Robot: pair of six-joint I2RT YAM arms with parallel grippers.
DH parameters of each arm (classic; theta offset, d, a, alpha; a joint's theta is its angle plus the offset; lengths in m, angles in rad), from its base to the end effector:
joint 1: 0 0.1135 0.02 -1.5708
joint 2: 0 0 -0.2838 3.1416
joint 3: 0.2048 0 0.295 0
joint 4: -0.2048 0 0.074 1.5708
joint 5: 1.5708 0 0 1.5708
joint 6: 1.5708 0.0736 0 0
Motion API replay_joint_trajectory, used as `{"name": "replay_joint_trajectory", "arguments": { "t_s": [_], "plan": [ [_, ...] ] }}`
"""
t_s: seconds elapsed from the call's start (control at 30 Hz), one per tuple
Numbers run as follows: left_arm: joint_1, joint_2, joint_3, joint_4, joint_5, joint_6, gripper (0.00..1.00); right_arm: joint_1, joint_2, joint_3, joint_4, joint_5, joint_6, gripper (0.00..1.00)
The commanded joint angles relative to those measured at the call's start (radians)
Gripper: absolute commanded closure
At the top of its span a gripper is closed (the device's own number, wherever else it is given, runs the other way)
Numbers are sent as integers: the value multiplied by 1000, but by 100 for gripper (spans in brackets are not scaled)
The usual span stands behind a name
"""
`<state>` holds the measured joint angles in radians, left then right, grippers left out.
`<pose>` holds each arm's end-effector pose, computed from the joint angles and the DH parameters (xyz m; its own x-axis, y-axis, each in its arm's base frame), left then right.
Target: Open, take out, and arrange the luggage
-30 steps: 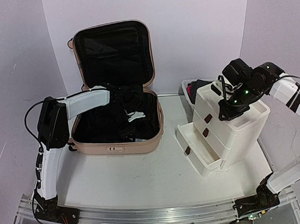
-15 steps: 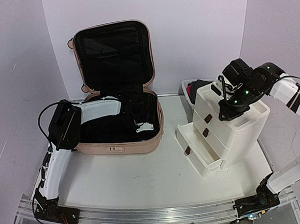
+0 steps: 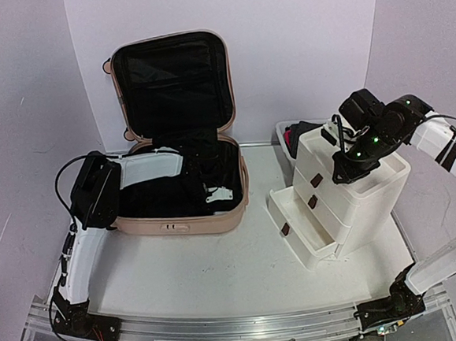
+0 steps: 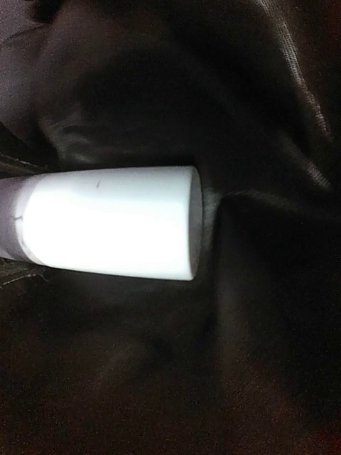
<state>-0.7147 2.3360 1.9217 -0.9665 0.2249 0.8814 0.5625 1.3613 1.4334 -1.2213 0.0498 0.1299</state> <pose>0.3916 -0.3615 0.1137 0.0458 0.9562 -0.2891 0.9989 -0.0459 0.0064 0.2601 0.1596 0.3371 -0.8321 -0.3716 -0.4117 -0.4111 0.9116 0.0080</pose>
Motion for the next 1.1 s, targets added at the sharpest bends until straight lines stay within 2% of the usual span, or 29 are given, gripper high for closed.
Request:
{"name": "replay_joint_trajectory", "arguments": {
  "t_s": [0.0, 0.33, 0.47, 0.53, 0.63, 0.8, 0.87, 0.97, 1.07],
  "plan": [
    [0, -152, -21, 7, -37, -17, 86, 10, 76, -62, -90, -81, -93, 100],
    [24, -329, -85, 30, -114, -161, 89, 10, 50, -84, -50, -77, -88, 100],
    [26, -362, -52, 60, -185, -302, 92, 10, 47, -93, -32, -77, -80, 100],
    [26, -358, 18, 56, -195, -450, 96, 10, 44, -96, -15, -78, -62, 100],
    [26, -359, 118, 62, -104, -779, 99, 11, 40, -116, 40, -139, -44, 100],
    [11, -373, -5, 309, 56, -1566, 97, 10, 54, -154, 178, -232, 33, 100],
    [-28, -369, -73, 403, 87, -1808, 97, 10, 63, -155, 209, -239, 75, 100],
    [-118, -373, -106, 506, 24, -1946, 95, 10, 65, -153, 257, -269, 121, 100],
    [-154, -343, -54, 520, -2, -1965, 93, 10, 72, -130, 274, -291, 154, 100]
  ]
}}
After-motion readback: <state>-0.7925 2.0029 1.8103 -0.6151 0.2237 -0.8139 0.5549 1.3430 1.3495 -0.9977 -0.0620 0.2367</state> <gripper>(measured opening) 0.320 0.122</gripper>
